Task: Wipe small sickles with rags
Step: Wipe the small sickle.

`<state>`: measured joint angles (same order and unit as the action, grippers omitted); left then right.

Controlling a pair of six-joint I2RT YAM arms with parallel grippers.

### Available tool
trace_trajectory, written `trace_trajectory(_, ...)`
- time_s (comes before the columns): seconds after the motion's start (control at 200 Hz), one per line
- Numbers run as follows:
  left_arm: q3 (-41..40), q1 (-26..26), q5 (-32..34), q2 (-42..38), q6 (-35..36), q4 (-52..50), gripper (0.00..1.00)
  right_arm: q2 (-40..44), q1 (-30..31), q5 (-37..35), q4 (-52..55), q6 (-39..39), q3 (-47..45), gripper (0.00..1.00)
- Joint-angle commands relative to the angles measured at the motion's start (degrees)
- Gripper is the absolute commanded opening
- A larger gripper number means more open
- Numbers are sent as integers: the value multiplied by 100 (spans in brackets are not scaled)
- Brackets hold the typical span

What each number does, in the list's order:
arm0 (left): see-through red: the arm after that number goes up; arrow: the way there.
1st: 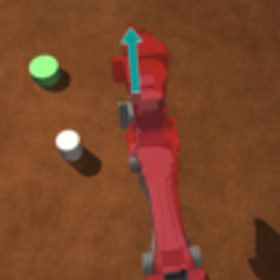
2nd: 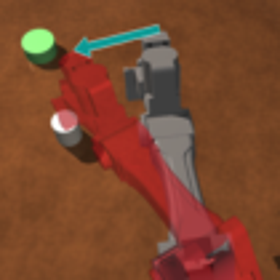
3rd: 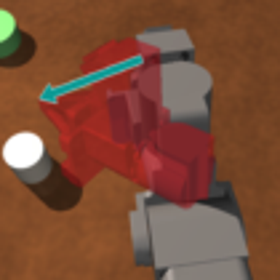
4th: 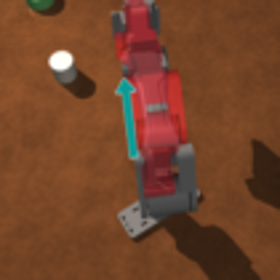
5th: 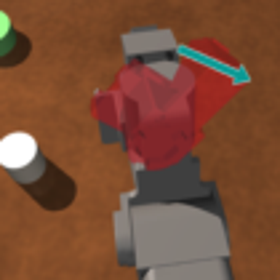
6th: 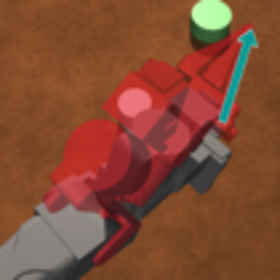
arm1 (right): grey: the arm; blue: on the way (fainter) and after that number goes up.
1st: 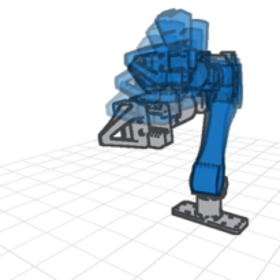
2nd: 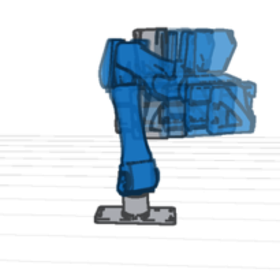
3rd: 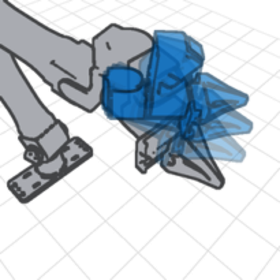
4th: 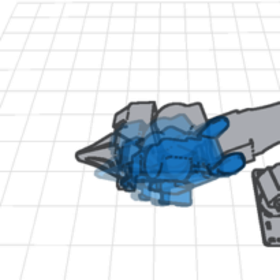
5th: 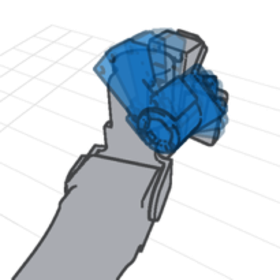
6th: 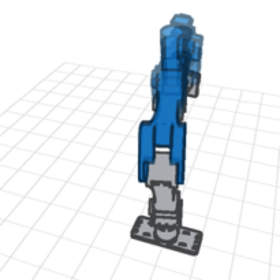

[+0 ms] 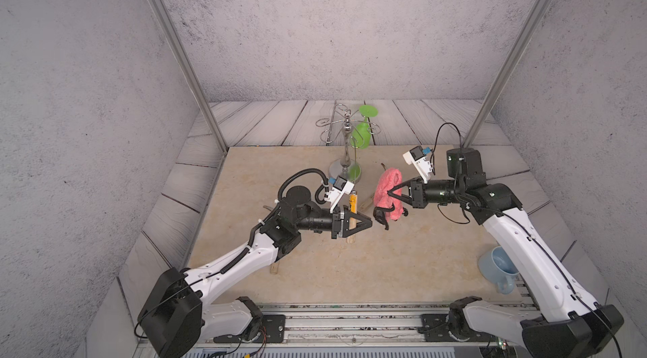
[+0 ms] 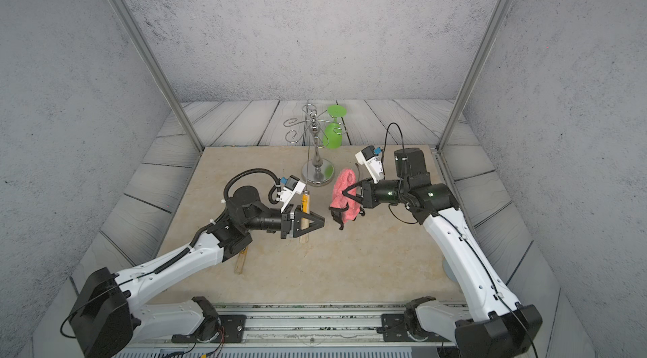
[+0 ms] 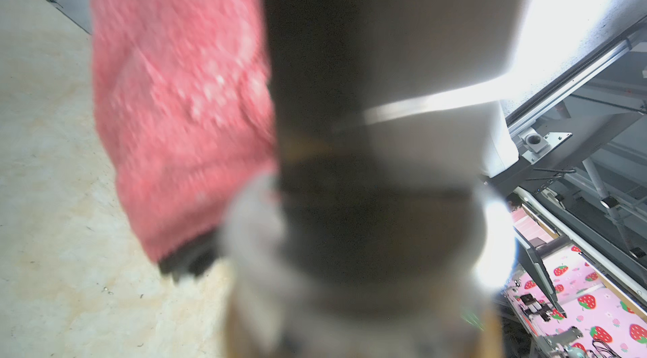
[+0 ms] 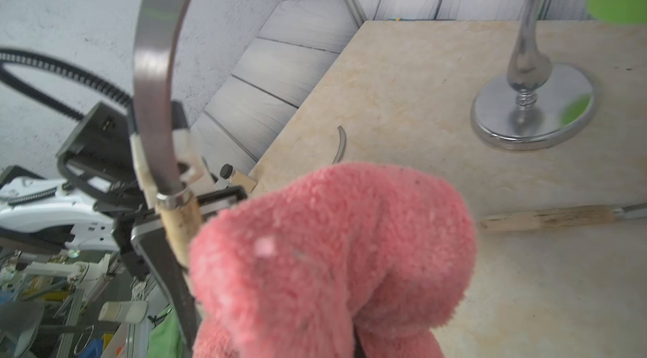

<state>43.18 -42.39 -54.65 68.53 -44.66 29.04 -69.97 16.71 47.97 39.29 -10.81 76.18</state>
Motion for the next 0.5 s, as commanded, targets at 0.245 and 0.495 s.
trace_trajectory(0.245,-626,-562,157,-505,-147,67,0,-1450,-56,636,-147,267,1600,9)
trace_trajectory(0.495,-605,-839,100,-262,-173,281,0,-1864,-54,941,28,551,1987,9)
